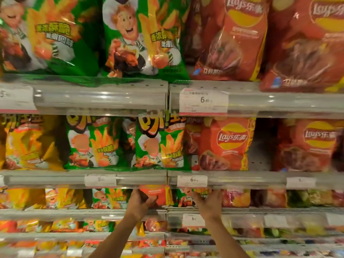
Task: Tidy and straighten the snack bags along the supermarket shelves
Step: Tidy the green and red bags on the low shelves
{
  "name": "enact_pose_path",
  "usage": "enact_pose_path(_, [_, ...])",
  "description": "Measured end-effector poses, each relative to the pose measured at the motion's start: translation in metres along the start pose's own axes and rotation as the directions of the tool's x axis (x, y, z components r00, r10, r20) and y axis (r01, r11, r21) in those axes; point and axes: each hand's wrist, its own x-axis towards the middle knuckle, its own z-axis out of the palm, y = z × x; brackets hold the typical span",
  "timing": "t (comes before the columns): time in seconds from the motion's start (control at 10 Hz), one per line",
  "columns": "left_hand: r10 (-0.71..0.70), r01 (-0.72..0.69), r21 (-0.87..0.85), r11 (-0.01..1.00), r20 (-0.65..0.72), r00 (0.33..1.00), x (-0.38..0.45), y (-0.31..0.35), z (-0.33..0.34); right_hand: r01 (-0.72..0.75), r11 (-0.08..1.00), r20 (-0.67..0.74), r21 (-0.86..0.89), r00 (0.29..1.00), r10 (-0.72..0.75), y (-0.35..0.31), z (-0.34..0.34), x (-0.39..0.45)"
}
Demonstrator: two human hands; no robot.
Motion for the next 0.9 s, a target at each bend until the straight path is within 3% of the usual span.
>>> enact_pose_path(0.1, [-0.030,0.030,-0.022,0.999,0.017,0.999,0.012,-0.006,0.003,-0.100,0.995,0.139,0.021,0.986,0.096,0.003,0.005,0.013])
enact_pose_path(0.2, [-0.111,0.143,-0.223,0.964,0.150,0.983,0.025,-0.005,0.003,-0.163,0.986,0.198,-0.025,0.966,0.165,0.012,0.010,0.028])
enact_pose_path(0.3, [-0.091,0.150,-0.276,0.949,0.215,0.972,0.024,0.003,0.002,-0.371,0.926,0.371,0.069,0.871,0.321,0.017,0.014,0.039])
enact_pose_path(0.4, [-0.111,0.175,-0.272,0.946,0.237,0.965,0.026,0.002,-0.003,-0.625,0.460,0.459,0.630,0.778,0.428,0.001,0.007,0.047])
enact_pose_path(0.5, [-0.074,0.159,-0.265,0.951,0.302,0.950,0.028,0.001,-0.009,-0.715,0.132,0.558,0.687,0.635,0.535,-0.007,-0.003,0.051])
enact_pose_path(0.6, [-0.039,0.139,-0.302,0.943,0.315,0.948,0.032,0.000,-0.008,-0.746,-0.107,0.704,0.657,0.557,0.441,-0.004,0.003,0.054])
enact_pose_path(0.7, [-0.093,0.165,-0.301,0.939,0.240,0.966,0.035,-0.007,-0.005,-0.759,0.282,0.585,0.587,0.638,0.501,-0.018,0.011,0.046])
enact_pose_path(0.8, [-0.092,0.149,-0.294,0.944,0.200,0.975,0.039,-0.012,-0.002,-0.364,0.903,0.347,0.229,0.897,0.273,-0.002,0.018,0.038])
enact_pose_path(0.9, [-0.109,0.150,-0.289,0.945,0.154,0.982,0.040,-0.017,-0.001,-0.186,0.982,0.150,-0.041,0.970,0.190,-0.001,0.021,0.023])
